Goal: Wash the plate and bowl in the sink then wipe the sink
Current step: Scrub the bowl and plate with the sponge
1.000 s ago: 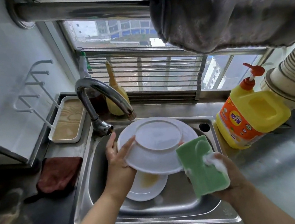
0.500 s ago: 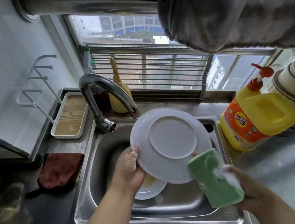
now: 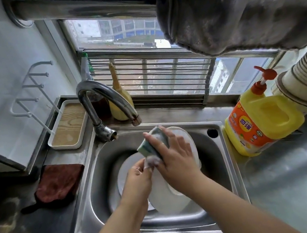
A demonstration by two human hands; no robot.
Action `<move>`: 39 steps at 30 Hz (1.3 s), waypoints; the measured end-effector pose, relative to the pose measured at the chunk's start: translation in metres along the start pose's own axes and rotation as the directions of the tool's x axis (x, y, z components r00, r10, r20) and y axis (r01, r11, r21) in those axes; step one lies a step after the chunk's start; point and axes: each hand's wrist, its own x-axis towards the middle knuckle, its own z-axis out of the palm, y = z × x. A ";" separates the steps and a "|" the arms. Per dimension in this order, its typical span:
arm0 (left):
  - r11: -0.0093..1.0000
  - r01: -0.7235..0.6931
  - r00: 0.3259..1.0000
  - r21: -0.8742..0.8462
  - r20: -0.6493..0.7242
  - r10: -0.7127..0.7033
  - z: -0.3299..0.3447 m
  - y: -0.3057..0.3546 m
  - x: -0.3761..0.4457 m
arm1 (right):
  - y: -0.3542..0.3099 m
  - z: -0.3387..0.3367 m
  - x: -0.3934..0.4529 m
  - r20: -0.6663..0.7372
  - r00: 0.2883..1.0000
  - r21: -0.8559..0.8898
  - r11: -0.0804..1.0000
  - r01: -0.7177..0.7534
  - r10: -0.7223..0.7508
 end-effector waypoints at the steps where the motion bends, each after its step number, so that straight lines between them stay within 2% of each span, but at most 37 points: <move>1: 1.000 -0.004 1.000 -0.023 0.000 0.004 -0.001 0.003 -0.001 | 0.003 0.002 0.009 0.001 0.999 0.007 0.999 -0.046 0.046; 3: 1.000 -0.017 1.000 -0.007 0.020 0.018 -0.004 0.008 -0.003 | 0.017 -0.002 0.033 0.033 0.970 0.108 0.964 -0.241 0.239; 5: 0.998 -0.043 0.999 0.050 0.029 0.041 -0.005 0.011 -0.003 | 0.020 -0.007 0.042 0.029 0.945 0.141 0.934 -0.327 0.326; 6: 0.997 -0.050 0.998 0.055 0.028 0.049 -0.005 0.012 -0.003 | 0.013 -0.007 0.037 0.006 0.958 0.107 0.952 -0.287 0.288; 8: 0.997 -0.053 0.999 0.057 0.014 0.052 -0.006 0.013 -0.001 | -0.013 -0.002 0.018 -0.060 0.994 0.025 0.995 -0.094 0.095; 10: 0.996 -0.060 0.998 0.058 -0.004 0.061 -0.005 0.012 -0.001 | -0.019 0.004 0.011 -0.089 0.995 -0.029 0.999 0.037 -0.039; 11: 0.997 -0.062 0.998 0.051 0.000 0.062 -0.005 0.011 -0.002 | -0.010 0.005 0.018 -0.068 0.998 -0.024 1.000 0.010 -0.011; 13: 0.997 -0.068 0.998 0.046 0.021 0.067 -0.004 0.010 -0.003 | 0.022 0.003 0.041 -0.007 0.981 0.035 0.980 -0.194 0.194; 15: 0.992 -0.093 0.995 0.080 0.037 0.090 -0.002 0.012 -0.004 | 0.045 -0.005 0.053 0.019 0.917 0.131 0.908 -0.397 0.398; 16: 0.990 -0.105 0.994 0.093 0.047 0.101 -0.001 0.013 -0.003 | 0.043 -0.005 0.050 0.004 0.911 0.148 0.900 -0.409 0.413; 17: 0.989 -0.113 0.992 0.097 0.057 0.108 -0.001 0.013 -0.001 | 0.033 -0.004 0.044 -0.035 0.934 0.109 0.930 -0.350 0.355; 19: 0.991 -0.115 0.991 0.068 0.075 0.110 0.000 0.015 0.001 | 0.000 -0.001 0.028 -0.125 0.984 -0.017 0.992 -0.127 0.124; 21: 0.995 -0.100 0.992 0.018 0.081 0.098 0.000 0.015 0.001 | -0.011 0.001 0.022 -0.137 0.990 -0.028 0.999 -0.044 0.039; 22: 0.995 -0.096 0.992 -0.001 0.076 0.096 0.000 0.015 0.001 | -0.004 0.001 0.027 -0.134 0.988 -0.013 0.997 -0.082 0.080; 24: 0.995 -0.101 0.993 -0.015 0.066 0.102 -0.001 0.014 -0.002 | 0.025 -0.002 0.042 -0.113 0.958 0.019 0.965 -0.262 0.263; 26: 0.994 -0.102 0.993 -0.028 0.062 0.103 -0.001 0.014 -0.004 | 0.059 -0.008 0.055 0.017 0.859 0.148 0.848 -0.509 0.512; 28: 0.992 -0.112 0.992 -0.058 0.056 0.115 -0.001 0.015 -0.005 | 0.082 -0.007 0.050 0.174 0.728 0.401 0.627 -0.668 0.663; 30: 0.987 -0.122 0.990 -0.108 0.054 0.128 -0.003 0.013 -0.003 | 0.089 -0.005 0.034 0.247 0.646 0.605 0.405 -0.685 0.723; 32: 0.984 -0.096 0.993 -0.150 0.049 0.104 -0.006 0.010 -0.002 | 0.092 -0.001 0.021 0.305 0.593 0.727 0.220 -0.651 0.745; 34: 0.977 -0.028 0.997 -0.211 0.068 0.043 -0.013 0.003 -0.003 | 0.093 0.001 0.013 0.324 0.595 0.781 0.146 -0.607 0.736; 35: 0.969 0.008 0.996 -0.247 0.089 0.014 -0.019 -0.002 -0.003 | 0.094 -0.001 0.012 0.297 0.617 0.796 0.167 -0.581 0.729; 37: 0.955 0.105 0.976 -0.279 0.215 -0.044 -0.033 -0.004 -0.004 | 0.092 -0.010 0.014 0.220 0.697 0.807 0.274 -0.523 0.683; 39: 0.975 0.169 0.922 -0.146 0.372 -0.105 -0.048 0.002 0.001 | 0.090 -0.025 0.019 0.140 0.792 0.788 0.418 -0.453 0.594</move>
